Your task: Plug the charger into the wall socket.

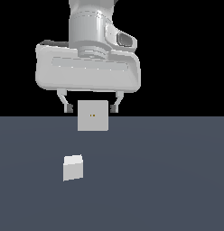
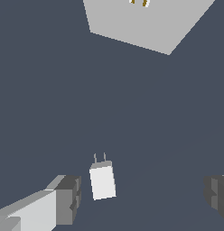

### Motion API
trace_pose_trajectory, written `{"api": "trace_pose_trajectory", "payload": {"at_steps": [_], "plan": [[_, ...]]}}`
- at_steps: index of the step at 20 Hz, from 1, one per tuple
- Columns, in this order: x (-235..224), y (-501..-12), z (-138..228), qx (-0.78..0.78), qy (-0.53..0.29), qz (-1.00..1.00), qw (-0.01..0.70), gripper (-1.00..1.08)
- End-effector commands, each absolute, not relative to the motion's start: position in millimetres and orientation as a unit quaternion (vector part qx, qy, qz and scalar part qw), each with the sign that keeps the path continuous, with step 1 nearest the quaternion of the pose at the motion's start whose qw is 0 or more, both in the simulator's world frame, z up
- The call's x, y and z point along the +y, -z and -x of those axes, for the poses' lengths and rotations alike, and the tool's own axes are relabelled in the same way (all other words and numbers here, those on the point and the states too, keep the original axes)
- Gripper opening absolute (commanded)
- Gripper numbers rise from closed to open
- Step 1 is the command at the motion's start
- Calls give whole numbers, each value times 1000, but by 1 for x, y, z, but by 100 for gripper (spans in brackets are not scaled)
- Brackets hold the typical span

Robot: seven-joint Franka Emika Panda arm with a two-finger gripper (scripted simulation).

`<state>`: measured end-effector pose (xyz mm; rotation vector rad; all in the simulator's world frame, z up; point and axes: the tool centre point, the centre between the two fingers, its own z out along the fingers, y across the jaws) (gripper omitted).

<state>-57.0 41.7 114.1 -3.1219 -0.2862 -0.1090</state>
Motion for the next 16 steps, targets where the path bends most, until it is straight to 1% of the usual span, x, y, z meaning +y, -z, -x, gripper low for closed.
{"api": "trace_pose_trajectory", "payload": {"at_steps": [1, 8, 16], "plan": [[48, -103, 68, -110, 42, 993, 4, 100], [61, -78, 89, -148, 58, 987, 9, 100], [67, -64, 99, -169, 66, 983, 11, 100]]}}
